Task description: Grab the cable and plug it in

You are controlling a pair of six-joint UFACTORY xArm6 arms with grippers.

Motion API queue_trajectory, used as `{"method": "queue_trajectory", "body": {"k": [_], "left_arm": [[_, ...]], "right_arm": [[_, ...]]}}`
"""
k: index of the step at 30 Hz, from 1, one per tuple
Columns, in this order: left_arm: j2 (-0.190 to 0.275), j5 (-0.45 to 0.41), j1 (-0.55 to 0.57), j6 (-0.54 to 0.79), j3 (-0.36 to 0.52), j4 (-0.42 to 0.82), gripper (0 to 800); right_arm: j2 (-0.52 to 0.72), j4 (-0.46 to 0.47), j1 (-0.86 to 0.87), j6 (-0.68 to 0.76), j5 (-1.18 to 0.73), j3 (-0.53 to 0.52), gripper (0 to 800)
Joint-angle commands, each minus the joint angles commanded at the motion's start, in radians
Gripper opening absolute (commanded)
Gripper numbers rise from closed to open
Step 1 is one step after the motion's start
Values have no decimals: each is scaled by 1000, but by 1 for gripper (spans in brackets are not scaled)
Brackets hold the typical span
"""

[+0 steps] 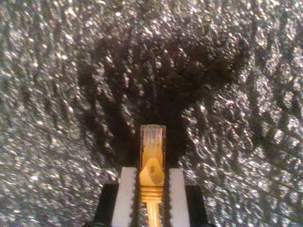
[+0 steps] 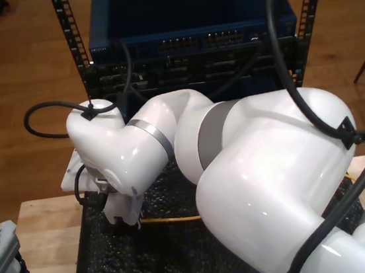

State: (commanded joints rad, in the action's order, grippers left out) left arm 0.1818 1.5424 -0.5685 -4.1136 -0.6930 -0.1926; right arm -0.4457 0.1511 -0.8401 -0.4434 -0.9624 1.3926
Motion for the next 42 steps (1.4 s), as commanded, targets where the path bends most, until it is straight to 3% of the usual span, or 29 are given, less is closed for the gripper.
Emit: {"method": "queue_trajectory", "body": {"k": [8, 15, 23, 37, 42], "left_arm": [[-8, 0, 3, 0, -3, -3, 799], [-8, 2, 3, 3, -21, -61, 799], [-9, 11, 8, 5, -21, -143, 799], [-8, 12, 212, -29, -29, -318, 799], [-3, 29, 290, -92, -94, -327, 799]], "right_arm": [[6, 0, 5, -20, -9, 25, 14], [71, -29, 18, -183, -14, 11, 14], [227, -72, 118, -264, -23, -124, 13], [473, -189, 258, -420, -110, -232, 13], [575, -196, 275, -430, -112, -290, 13]]}}
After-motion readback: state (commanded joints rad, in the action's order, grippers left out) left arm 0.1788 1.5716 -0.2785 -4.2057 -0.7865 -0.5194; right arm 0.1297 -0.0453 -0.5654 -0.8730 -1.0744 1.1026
